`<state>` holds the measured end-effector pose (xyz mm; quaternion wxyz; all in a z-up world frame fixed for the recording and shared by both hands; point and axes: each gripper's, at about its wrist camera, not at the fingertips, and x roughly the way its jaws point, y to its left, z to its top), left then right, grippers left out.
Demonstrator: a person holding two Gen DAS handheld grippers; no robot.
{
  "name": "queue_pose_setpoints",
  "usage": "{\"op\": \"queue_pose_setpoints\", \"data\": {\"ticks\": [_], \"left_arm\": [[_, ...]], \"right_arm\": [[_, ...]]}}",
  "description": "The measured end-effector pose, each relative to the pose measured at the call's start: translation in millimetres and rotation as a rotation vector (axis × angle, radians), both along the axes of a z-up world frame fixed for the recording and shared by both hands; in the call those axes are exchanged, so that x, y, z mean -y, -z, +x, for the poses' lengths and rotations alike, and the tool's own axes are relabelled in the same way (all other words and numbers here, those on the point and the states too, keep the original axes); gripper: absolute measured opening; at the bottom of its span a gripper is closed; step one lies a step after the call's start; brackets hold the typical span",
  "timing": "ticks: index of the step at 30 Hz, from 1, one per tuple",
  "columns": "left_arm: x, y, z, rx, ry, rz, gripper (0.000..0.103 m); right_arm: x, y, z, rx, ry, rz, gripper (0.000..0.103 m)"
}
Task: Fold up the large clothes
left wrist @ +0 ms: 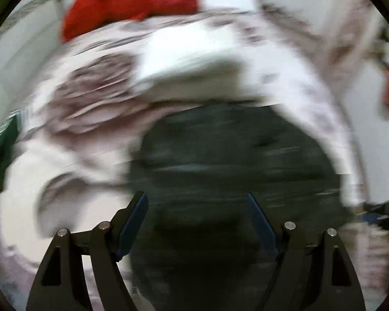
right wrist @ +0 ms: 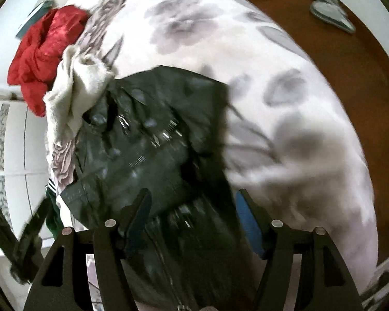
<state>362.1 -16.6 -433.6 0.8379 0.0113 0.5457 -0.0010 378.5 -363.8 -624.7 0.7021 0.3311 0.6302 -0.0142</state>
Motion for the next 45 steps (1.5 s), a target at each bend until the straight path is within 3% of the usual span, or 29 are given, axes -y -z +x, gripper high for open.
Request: {"op": "queue_pose_setpoints", "data": {"ticks": [2, 4, 6, 7, 10, 13, 15, 18, 20, 22, 23, 24, 26, 27, 29, 31, 34, 36, 37, 38, 39, 40, 41, 42, 43, 44, 45], "left_arm": [[-31.5, 27.5, 7.0, -0.057, -0.086, 0.051, 0.077], [-53.8, 50.2, 14.4, -0.085, -0.148, 0.045, 0.077], [-60.7, 62.7, 21.7, -0.096, -0.16, 0.04, 0.077], [-58.6, 69.6, 26.3, -0.103, -0.158, 0.05, 0.079], [-54.9, 86.5, 42.1, -0.112, -0.144, 0.058, 0.079], [-50.7, 97.2, 59.2, -0.116, -0.121, 0.04, 0.083], [-46.5, 106.5, 69.5, -0.125, -0.098, 0.057, 0.094], [-47.1, 117.4, 79.6, -0.143, -0.085, 0.056, 0.103], [-50.5, 118.7, 82.5, -0.152, -0.074, 0.037, 0.103], [-51.7, 109.4, 79.6, -0.143, -0.066, 0.042, 0.103], [-53.9, 99.6, 74.3, -0.131, -0.062, 0.049, 0.102], [-56.5, 89.6, 66.9, -0.118, -0.06, 0.05, 0.102], [-64.2, 63.5, 38.3, -0.09, -0.051, 0.023, 0.102], [-67.6, 53.5, 22.4, -0.088, -0.051, 0.004, 0.102], [-78.8, 37.2, -22.1, -0.106, -0.061, -0.028, 0.102], [-82.6, 39.0, -54.8, -0.167, -0.068, -0.066, 0.102], [-92.7, 74.3, -105.1, -0.318, -0.079, -0.136, 0.1], [-94.3, 97.7, -122.3, -0.375, -0.096, -0.203, 0.099], [-93.7, 112.5, -131.2, -0.39, -0.095, -0.252, 0.097], [-91.1, 119.5, -136.5, -0.389, -0.084, -0.276, 0.078], [-88.2, 125.2, -139.7, -0.384, -0.073, -0.289, 0.052], [-84.5, 126.9, -142.7, -0.367, -0.062, -0.302, 0.042], [-80.0, 123.8, -145.3, -0.333, -0.04, -0.329, 0.019], [-76.3, 119.6, -147.2, -0.307, -0.021, -0.338, 0.007], [-73.8, 114.5, -149.1, -0.28, -0.01, -0.339, 0.007], [-73.3, 108.9, -151.8, -0.25, -0.003, -0.345, 0.005], [-76.5, 105.9, -153.6, -0.232, -0.007, -0.36, 0.005]], "right_arm": [[-9.6, 19.3, 21.0, -0.031, -0.016, -0.009, 0.07], [-20.3, 32.4, 34.5, -0.059, -0.045, 0.012, 0.066], [-33.2, 35.3, 42.9, -0.068, -0.084, -0.051, 0.036], [-37.6, 33.2, 44.5, -0.061, -0.105, -0.084, 0.013], [-43.3, 4.9, 42.2, 0.031, -0.112, -0.138, 0.007], [-40.6, -19.7, 39.6, 0.105, -0.092, -0.218, 0.006], [-35.0, -12.2, 42.8, 0.085, -0.068, -0.251, 0.006], [-33.1, 21.8, 50.9, 0.014, -0.067, -0.274, 0.006], [-31.3, 44.0, 57.3, -0.038, -0.093, -0.256, 0.007], [-24.9, 45.5, 58.4, -0.05, -0.082, -0.209, 0.008], [-18.6, 41.4, 56.4, -0.053, -0.076, -0.159, 0.013], [-14.3, 37.5, 52.5, -0.058, -0.072, -0.125, 0.016], [-1.0, 23.6, 31.5, -0.076, -0.049, -0.049, 0.043], [3.6, 17.7, 18.1, -0.082, -0.045, -0.015, 0.047], [7.2, 14.7, -13.5, -0.126, -0.054, 0.039, 0.048], [6.1, 17.9, -46.0, -0.172, -0.054, 0.074, 0.048], [-1.0, 40.5, -99.2, -0.263, -0.04, 0.126, 0.05], [-9.1, 59.2, -122.8, -0.287, -0.025, 0.165, 0.05], [-13.8, 68.6, -129.6, -0.297, -0.027, 0.178, 0.05], [-19.7, 79.5, -138.6, -0.314, -0.021, 0.184, 0.05], [-23.1, 84.3, -143.7, -0.312, -0.011, 0.201, 0.05], [-26.8, 87.8, -147.2, -0.307, 0.004, 0.216, 0.05], [-27.9, 87.8, -150.0, -0.301, 0.022, 0.2, 0.05], [-30.0, 84.6, -150.6, -0.285, 0.035, 0.187, 0.052], [-33.2, 80.1, -150.5, -0.268, 0.03, 0.147, 0.047], [-37.9, 75.8, -150.6, -0.262, 0.011, 0.1, 0.028], [-41.3, 71.9, -151.4, -0.251, 0.002, 0.08, 0.02]]}}
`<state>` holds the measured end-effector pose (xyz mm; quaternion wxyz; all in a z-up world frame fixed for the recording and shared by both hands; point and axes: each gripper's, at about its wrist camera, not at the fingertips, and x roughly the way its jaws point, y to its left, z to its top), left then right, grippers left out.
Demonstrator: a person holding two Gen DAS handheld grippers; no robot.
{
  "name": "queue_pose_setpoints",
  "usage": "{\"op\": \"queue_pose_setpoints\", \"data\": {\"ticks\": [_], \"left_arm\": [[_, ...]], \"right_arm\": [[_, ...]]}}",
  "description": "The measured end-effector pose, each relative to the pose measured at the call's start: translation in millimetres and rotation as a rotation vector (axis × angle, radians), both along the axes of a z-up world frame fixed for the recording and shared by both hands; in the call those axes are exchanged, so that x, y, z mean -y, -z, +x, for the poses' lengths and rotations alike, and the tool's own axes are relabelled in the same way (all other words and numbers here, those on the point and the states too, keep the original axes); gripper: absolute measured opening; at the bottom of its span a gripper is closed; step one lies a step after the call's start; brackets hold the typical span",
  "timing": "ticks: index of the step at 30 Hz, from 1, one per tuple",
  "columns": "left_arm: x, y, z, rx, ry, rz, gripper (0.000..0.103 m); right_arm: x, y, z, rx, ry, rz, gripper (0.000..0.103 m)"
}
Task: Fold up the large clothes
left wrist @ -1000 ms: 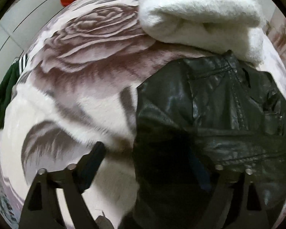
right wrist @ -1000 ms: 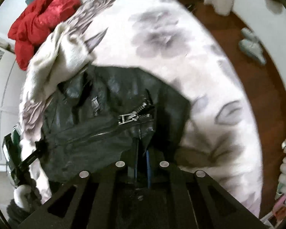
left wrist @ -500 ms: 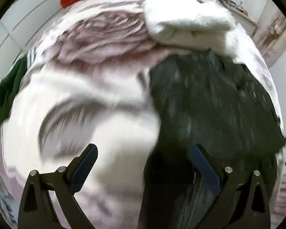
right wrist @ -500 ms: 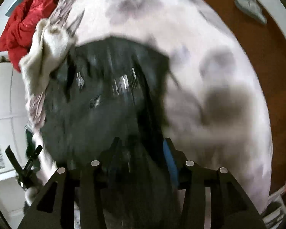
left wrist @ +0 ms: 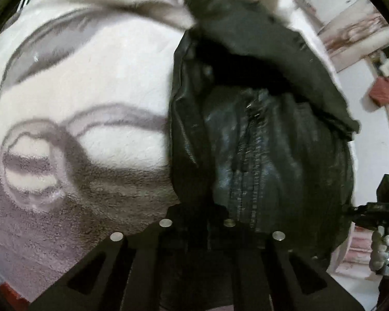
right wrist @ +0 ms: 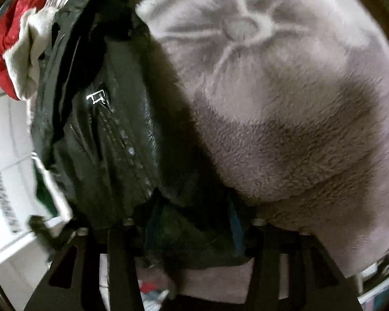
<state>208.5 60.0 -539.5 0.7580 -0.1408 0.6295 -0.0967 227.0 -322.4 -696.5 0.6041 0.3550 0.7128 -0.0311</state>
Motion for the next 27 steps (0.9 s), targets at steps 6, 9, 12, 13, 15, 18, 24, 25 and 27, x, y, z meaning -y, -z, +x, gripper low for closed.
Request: {"op": "queue_pose_setpoints", "data": {"ticks": [6, 9, 12, 13, 15, 18, 24, 25, 27], "left_arm": [[-30.4, -16.2, -14.4, 0.043, -0.047, -0.075, 0.005], [-38.9, 11.2, -19.1, -0.021, -0.039, -0.092, 0.006], [-34.5, 19.2, -18.6, -0.038, -0.019, -0.102, 0.008], [-34.5, 15.5, -14.0, -0.044, -0.015, -0.117, 0.008], [-35.8, 4.7, -8.0, -0.062, -0.006, -0.12, 0.011], [-36.3, -20.8, -3.1, -0.067, 0.019, -0.098, 0.014], [-22.1, -41.8, 32.3, 0.053, 0.021, 0.008, 0.054], [-11.9, -33.2, 52.7, 0.068, 0.031, 0.036, 0.054], [0.7, -14.4, 77.1, 0.073, 0.052, 0.112, 0.054]], "right_arm": [[-7.0, -50.7, -7.9, 0.042, 0.103, -0.052, 0.005], [0.5, -31.2, -26.3, -0.032, 0.158, -0.063, 0.005], [-7.0, -5.9, -23.2, -0.072, 0.09, -0.11, 0.005], [-13.4, -5.0, -17.7, -0.066, 0.04, -0.121, 0.006], [-20.5, -13.8, -7.2, -0.068, -0.021, -0.145, 0.008], [-22.0, -37.9, 3.3, -0.055, -0.099, -0.169, 0.018], [-18.7, -60.1, 50.4, 0.066, -0.179, -0.289, 0.049], [-18.9, -55.0, 67.1, 0.075, -0.176, -0.293, 0.049], [-15.8, -44.7, 88.8, 0.099, -0.178, -0.307, 0.049]]}}
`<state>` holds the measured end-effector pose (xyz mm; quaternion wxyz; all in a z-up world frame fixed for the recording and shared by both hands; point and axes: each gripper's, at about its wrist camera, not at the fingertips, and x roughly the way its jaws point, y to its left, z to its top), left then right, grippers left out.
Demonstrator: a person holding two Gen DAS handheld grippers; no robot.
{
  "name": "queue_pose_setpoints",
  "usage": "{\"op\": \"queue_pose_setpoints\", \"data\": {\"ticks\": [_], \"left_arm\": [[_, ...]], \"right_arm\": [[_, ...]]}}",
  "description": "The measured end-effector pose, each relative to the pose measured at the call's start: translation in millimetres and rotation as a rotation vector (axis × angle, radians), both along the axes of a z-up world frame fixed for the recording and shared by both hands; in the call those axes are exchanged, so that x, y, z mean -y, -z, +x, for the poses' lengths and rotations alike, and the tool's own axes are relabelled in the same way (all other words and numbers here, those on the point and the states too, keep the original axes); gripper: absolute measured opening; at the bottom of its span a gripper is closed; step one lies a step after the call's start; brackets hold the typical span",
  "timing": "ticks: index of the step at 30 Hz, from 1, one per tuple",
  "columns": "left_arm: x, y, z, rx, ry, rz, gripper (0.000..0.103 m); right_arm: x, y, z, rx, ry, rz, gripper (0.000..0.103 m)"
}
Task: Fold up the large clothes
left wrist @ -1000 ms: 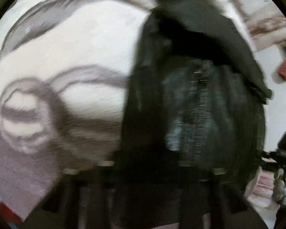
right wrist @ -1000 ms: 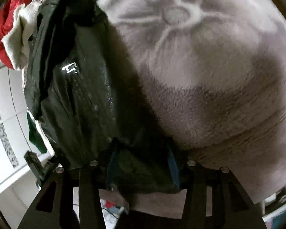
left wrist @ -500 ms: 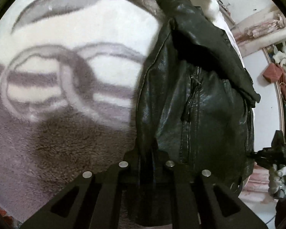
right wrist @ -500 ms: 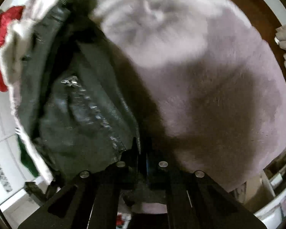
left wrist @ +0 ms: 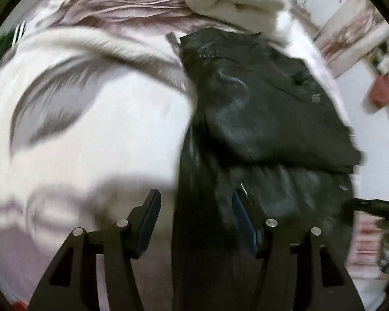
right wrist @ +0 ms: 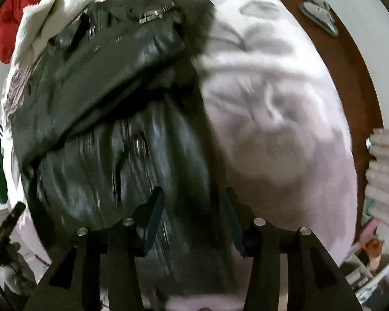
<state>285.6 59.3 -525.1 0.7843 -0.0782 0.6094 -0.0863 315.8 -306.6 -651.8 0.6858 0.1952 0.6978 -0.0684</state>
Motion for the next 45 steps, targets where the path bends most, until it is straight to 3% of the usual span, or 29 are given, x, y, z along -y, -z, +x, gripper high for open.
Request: {"op": "queue_pose_setpoints", "data": {"ticks": [3, 5, 8, 13, 19, 23, 27, 30, 34, 37, 41, 45], "left_arm": [[13.3, 29.5, 37.3, 0.006, -0.001, 0.157, 0.058], [10.4, 37.8, 46.4, 0.005, 0.0, 0.19, 0.06], [3.7, 37.7, 42.3, 0.012, -0.021, 0.199, 0.063], [-16.4, 42.5, 40.6, 0.0, -0.062, 0.155, 0.077], [-24.8, 36.2, 35.9, -0.014, -0.066, 0.14, 0.078], [-35.2, 1.7, 11.6, -0.012, -0.048, 0.147, 0.077], [-50.7, -37.7, 2.8, 0.009, -0.088, 0.139, 0.076], [-34.8, -61.5, 42.2, 0.055, -0.108, 0.124, 0.076], [-11.2, -64.3, 108.2, 0.13, -0.026, 0.163, 0.076], [25.5, -32.9, 179.3, 0.127, 0.075, 0.24, 0.076], [57.5, 24.3, 234.8, 0.048, 0.15, 0.379, 0.076], [57.7, 46.5, 243.5, 0.029, 0.174, 0.398, 0.08]], "right_arm": [[-0.5, 10.5, 32.6, 0.044, -0.025, -0.053, 0.049], [0.6, 17.1, 49.7, 0.058, -0.035, -0.081, 0.049], [-0.5, 29.3, 69.1, 0.067, -0.041, -0.132, 0.049], [27.6, 21.0, 77.4, 0.105, 0.092, -0.248, 0.049], [30.0, 27.5, 92.5, 0.043, 0.096, -0.173, 0.05], [54.1, -13.5, 71.9, -0.021, 0.131, -0.043, 0.05], [57.2, -55.9, 80.4, 0.028, 0.114, 0.053, 0.052], [35.7, -70.3, 118.3, 0.074, 0.062, 0.124, 0.052], [2.8, -53.1, 202.0, 0.122, -0.087, 0.099, 0.052], [-17.5, -24.5, 259.5, 0.111, -0.205, 0.062, 0.052], [-29.7, 6.1, 318.5, 0.075, -0.357, -0.025, 0.052], [-42.2, 34.1, 347.9, -0.008, -0.471, -0.036, 0.052]]}}
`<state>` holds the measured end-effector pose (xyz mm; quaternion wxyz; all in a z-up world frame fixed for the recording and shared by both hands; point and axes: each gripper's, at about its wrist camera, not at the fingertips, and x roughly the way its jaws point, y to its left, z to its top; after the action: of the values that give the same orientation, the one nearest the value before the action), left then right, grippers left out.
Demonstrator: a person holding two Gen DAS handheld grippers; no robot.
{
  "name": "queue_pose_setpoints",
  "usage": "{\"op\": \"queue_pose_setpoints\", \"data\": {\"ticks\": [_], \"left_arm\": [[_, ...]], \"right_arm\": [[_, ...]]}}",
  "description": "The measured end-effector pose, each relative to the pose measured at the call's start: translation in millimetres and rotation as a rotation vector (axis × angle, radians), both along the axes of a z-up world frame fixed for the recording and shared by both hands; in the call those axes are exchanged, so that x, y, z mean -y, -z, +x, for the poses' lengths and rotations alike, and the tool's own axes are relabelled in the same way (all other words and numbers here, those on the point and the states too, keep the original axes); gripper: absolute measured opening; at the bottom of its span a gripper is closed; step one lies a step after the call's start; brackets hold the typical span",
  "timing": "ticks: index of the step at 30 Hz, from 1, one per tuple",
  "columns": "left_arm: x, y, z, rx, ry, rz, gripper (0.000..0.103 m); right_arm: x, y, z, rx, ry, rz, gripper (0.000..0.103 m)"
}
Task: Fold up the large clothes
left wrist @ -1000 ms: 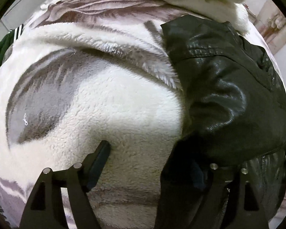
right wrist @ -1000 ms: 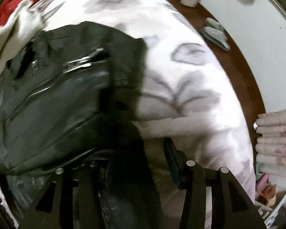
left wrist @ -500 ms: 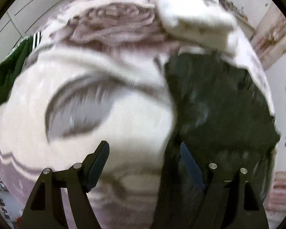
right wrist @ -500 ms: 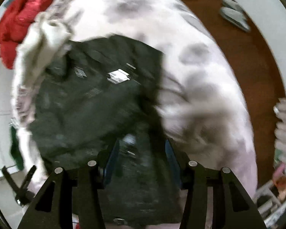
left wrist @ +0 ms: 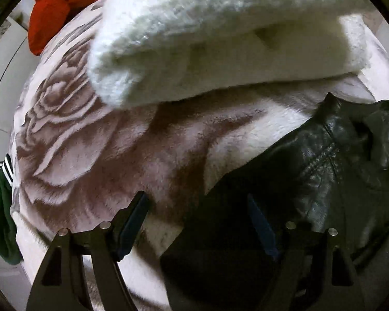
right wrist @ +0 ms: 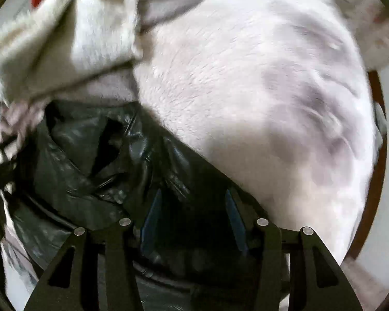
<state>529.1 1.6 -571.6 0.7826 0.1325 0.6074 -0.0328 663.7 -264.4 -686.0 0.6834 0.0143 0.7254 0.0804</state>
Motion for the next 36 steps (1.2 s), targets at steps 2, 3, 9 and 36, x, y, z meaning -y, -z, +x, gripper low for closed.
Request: {"op": "queue_pose_setpoints", "data": {"ticks": [2, 3, 9, 36], "left_arm": [[-4.6, 0.2, -0.5, 0.005, -0.012, -0.006, 0.082], [-8.0, 0.5, -0.7, 0.007, -0.024, -0.015, 0.084], [-23.8, 8.9, 13.8, -0.016, -0.093, -0.055, 0.093], [-42.5, -28.5, -7.4, 0.102, -0.118, -0.056, 0.093]], "right_arm": [[-6.6, 1.8, 3.0, 0.026, -0.069, -0.029, 0.028], [-8.7, 1.5, 3.3, 0.04, -0.087, -0.066, 0.018], [3.9, 11.1, 15.9, 0.045, 0.032, -0.098, 0.014], [150.8, -11.9, -63.1, -0.138, 0.42, -0.027, 0.008]]}}
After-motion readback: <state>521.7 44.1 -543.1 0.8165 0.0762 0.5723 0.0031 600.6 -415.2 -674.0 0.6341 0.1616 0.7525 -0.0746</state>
